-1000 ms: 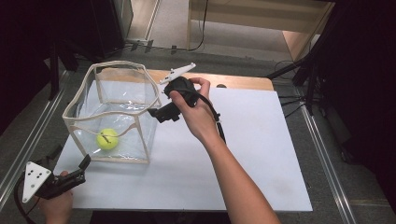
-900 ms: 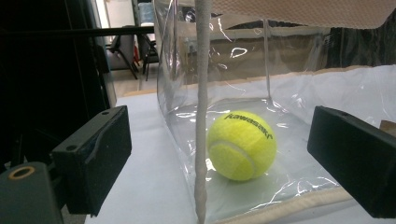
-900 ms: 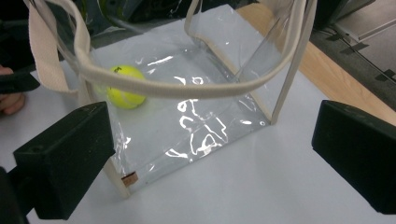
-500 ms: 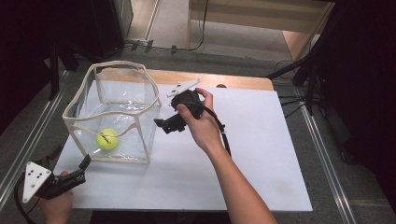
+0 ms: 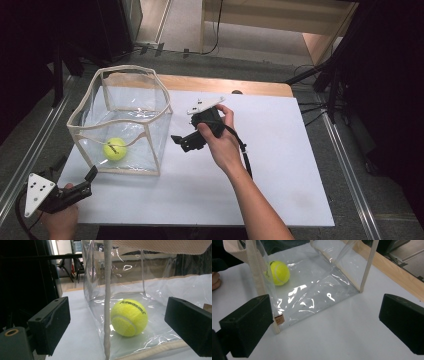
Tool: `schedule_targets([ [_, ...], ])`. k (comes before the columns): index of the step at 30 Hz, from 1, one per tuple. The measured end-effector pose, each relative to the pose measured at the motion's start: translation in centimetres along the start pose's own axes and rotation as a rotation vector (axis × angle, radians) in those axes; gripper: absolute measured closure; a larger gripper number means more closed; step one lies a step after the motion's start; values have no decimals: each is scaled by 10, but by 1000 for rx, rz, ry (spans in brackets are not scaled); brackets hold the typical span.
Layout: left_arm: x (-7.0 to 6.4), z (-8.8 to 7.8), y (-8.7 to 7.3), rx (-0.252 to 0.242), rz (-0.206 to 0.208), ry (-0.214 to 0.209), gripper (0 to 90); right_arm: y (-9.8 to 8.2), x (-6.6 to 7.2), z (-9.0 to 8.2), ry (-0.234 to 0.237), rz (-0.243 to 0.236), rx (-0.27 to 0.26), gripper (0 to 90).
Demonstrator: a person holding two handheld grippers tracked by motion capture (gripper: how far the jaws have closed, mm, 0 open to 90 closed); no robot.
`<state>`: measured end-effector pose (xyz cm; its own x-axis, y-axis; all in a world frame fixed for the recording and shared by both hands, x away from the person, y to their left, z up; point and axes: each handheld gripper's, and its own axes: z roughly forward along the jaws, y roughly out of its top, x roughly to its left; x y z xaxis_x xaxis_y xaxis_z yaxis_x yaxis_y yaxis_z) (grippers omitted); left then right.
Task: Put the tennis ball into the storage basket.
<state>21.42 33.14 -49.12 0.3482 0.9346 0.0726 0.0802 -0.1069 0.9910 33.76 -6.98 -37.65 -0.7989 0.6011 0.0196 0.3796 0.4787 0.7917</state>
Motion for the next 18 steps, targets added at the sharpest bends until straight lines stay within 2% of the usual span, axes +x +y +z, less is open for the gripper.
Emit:
schedule_targets([
  [6,0,0,0,0,0,0,68,-11,2,0,-8,14,-18,0],
  [18,0,0,0,0,2,-1,68,-34,4,1,-12,9,-27,0],
])
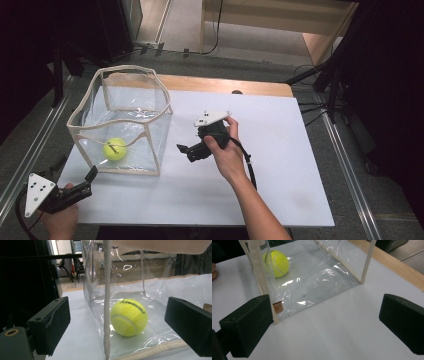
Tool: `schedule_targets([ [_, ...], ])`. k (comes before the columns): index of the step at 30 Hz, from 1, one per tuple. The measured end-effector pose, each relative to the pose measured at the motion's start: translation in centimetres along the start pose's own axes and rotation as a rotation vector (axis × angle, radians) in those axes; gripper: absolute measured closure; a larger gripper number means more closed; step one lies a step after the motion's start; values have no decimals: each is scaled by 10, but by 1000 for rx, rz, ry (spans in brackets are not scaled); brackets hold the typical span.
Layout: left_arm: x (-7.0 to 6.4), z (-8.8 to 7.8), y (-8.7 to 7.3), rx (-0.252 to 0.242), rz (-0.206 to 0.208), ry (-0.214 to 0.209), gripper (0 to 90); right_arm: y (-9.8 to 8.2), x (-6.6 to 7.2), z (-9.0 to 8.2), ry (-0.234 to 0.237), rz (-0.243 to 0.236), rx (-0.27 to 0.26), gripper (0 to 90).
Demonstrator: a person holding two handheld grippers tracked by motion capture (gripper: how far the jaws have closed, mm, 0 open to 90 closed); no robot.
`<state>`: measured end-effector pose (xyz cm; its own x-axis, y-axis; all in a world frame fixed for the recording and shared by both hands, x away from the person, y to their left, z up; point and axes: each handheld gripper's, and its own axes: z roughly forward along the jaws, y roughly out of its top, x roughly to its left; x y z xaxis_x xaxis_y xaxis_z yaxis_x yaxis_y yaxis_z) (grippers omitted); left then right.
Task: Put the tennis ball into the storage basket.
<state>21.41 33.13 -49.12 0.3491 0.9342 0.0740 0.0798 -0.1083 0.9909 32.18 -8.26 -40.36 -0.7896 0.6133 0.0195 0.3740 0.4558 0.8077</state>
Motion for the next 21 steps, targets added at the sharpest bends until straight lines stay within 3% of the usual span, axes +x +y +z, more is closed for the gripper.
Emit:
schedule_targets([
  [21,0,0,0,3,1,2,68,-53,-6,-10,-21,41,-39,0],
])
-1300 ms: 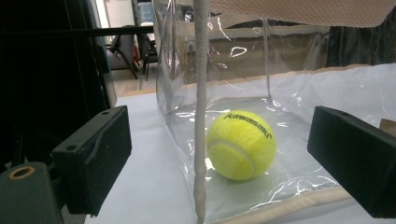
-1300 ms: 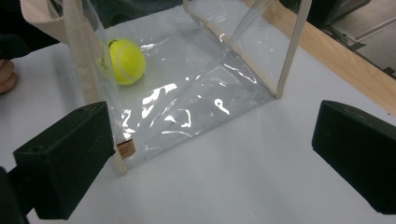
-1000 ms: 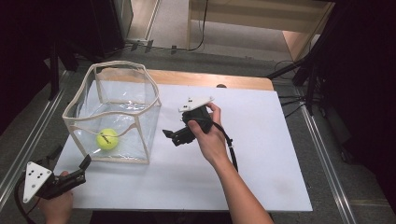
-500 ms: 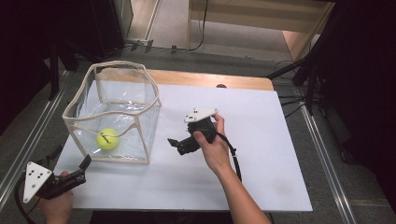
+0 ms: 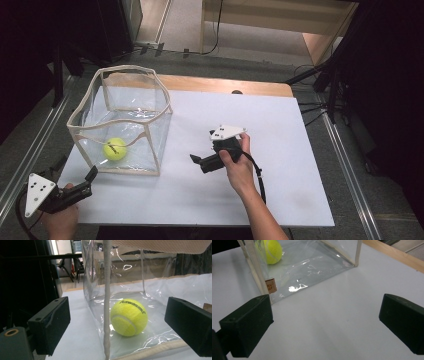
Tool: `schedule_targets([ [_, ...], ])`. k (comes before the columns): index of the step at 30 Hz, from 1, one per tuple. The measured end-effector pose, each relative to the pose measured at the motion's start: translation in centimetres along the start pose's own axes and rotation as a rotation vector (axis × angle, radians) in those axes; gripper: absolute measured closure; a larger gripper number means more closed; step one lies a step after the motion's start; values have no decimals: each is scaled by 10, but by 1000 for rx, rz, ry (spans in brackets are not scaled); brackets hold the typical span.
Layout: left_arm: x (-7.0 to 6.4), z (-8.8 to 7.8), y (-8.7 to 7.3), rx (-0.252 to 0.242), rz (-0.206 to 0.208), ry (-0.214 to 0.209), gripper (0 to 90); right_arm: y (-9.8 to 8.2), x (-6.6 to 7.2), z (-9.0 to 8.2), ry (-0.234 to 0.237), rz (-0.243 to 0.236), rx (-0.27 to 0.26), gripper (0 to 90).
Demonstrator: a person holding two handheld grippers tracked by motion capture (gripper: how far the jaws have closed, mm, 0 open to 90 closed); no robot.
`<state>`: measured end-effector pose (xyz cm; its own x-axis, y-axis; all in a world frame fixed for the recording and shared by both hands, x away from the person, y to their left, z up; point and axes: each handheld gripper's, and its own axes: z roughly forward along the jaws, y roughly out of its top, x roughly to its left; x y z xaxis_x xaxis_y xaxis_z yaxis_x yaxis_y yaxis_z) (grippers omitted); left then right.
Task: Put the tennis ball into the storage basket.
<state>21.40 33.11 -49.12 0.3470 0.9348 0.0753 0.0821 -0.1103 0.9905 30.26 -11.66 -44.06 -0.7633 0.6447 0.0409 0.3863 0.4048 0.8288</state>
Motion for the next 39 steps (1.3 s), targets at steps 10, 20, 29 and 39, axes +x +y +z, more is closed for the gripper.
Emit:
schedule_targets([
  [10,0,0,0,-2,0,-1,68,-25,-7,-11,-25,39,-8,0],
  [20,0,1,0,-2,5,-2,68,-46,-12,-26,-46,65,-20,0],
  [29,-1,2,0,5,14,2,68,-60,-16,-44,-62,83,-38,0],
  [39,-2,1,0,9,13,7,68,-77,-22,-64,-87,97,-39,0],
])
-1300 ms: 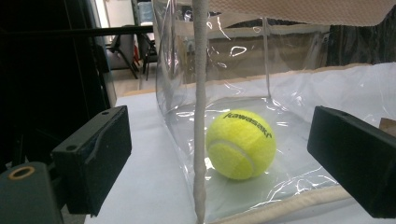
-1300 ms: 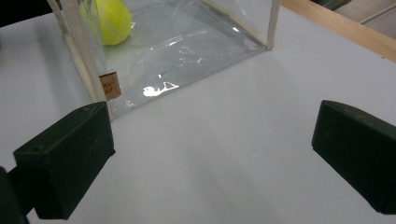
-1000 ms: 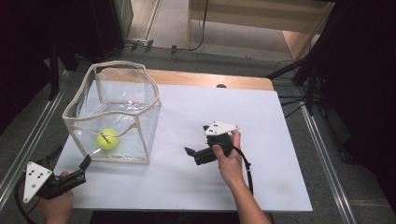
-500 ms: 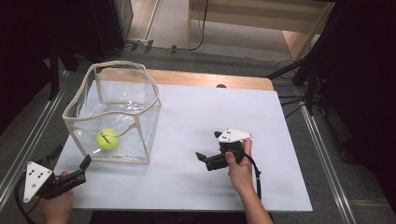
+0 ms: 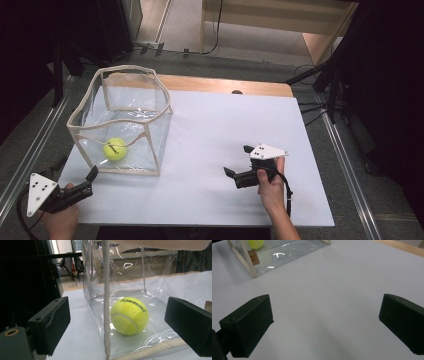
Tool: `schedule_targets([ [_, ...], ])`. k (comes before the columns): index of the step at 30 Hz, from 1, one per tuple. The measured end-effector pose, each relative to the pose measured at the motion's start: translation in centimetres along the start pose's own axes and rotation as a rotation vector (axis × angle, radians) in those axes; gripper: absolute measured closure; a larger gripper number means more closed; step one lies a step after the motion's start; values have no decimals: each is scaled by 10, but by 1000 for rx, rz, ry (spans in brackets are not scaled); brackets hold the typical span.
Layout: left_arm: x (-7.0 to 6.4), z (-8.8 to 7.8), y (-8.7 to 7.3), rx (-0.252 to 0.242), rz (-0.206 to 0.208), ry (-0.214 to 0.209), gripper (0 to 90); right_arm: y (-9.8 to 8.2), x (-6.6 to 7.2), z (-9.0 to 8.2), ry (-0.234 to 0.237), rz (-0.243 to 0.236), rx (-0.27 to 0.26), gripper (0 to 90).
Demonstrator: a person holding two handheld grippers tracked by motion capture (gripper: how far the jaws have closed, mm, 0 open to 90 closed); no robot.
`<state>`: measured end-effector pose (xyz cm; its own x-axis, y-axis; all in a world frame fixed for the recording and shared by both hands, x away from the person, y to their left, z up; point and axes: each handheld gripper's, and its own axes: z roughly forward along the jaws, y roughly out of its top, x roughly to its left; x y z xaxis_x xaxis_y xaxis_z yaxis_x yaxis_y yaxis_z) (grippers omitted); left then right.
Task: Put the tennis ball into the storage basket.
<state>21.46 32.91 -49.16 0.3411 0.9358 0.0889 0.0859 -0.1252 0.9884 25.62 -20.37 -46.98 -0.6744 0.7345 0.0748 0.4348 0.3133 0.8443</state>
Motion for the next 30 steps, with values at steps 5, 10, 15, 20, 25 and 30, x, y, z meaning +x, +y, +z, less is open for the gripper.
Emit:
schedule_targets([
  [5,0,0,0,5,8,0,68,-8,-4,-8,-16,9,-4,0],
  [10,-1,0,0,8,14,0,68,-17,-9,-16,-32,18,-16,0],
  [15,-2,1,0,8,15,0,68,-26,-14,-24,-45,38,-14,0],
  [20,-2,1,0,9,21,-1,68,-34,-19,-32,-62,59,-25,0],
  [25,-2,1,0,9,20,-1,68,-41,-23,-40,-77,79,-33,0],
  [30,-1,0,0,7,17,-3,68,-49,-26,-46,-112,61,-30,0],
])
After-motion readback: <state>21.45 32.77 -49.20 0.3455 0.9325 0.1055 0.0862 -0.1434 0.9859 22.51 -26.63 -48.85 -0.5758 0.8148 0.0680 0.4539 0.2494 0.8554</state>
